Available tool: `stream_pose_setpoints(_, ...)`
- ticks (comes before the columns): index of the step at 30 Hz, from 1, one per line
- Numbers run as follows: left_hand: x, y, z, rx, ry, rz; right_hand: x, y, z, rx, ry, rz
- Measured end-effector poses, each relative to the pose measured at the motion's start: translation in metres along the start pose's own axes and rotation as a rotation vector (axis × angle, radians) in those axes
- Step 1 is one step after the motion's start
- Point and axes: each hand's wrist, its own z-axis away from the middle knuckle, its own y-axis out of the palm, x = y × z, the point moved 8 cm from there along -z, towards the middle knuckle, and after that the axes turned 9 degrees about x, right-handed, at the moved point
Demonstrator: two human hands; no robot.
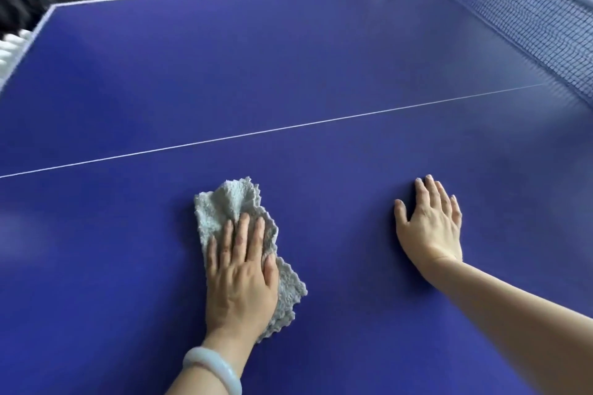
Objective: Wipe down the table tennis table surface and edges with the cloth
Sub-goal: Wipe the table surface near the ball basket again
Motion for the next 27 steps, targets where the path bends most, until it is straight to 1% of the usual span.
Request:
stream_pose_setpoints(3,0.004,0.006,0.029,0.040,-0.026,-0.017,0.003,0.001,0.001,0.013,-0.005,0.021)
stream_pose_setpoints(8,0.005,0.004,0.029,0.091,-0.074,-0.036,0.010,0.005,0.010,0.089,-0.017,0.098)
stream_pose_setpoints(10,0.006,0.005,0.031,0.100,-0.066,-0.036,0.022,0.002,0.018,0.083,-0.109,0.178)
stream_pose_setpoints(12,0.006,0.005,0.034,0.083,-0.052,-0.018,0.046,0.005,0.034,0.055,-0.247,0.245)
stream_pose_setpoints(14,0.006,0.005,0.037,0.065,-0.038,0.018,0.078,0.016,0.050,0.066,-0.329,0.178)
stream_pose_setpoints(15,0.005,0.004,0.038,0.053,-0.027,0.037,0.097,0.023,0.052,0.084,-0.333,0.116)
stream_pose_setpoints(16,0.004,0.003,0.037,0.037,-0.013,0.053,0.118,0.030,0.049,0.103,-0.309,0.049)
stream_pose_setpoints(18,0.003,0.003,0.032,0.023,0.022,0.062,0.152,0.039,0.039,0.107,-0.179,-0.060)
stream_pose_setpoints(20,0.003,0.003,0.019,0.034,0.087,0.039,0.167,0.042,0.031,0.062,-0.031,-0.117)
stream_pose_setpoints(21,0.003,0.002,0.012,0.043,0.124,0.032,0.170,0.044,0.029,0.039,0.004,-0.127)
stream_pose_setpoints(24,0.004,-0.002,-0.019,0.072,0.245,0.022,0.171,0.054,0.030,0.059,0.011,-0.075)
stream_pose_setpoints(27,0.002,-0.004,-0.054,0.083,0.300,-0.004,0.170,0.057,0.029,0.082,0.016,-0.037)
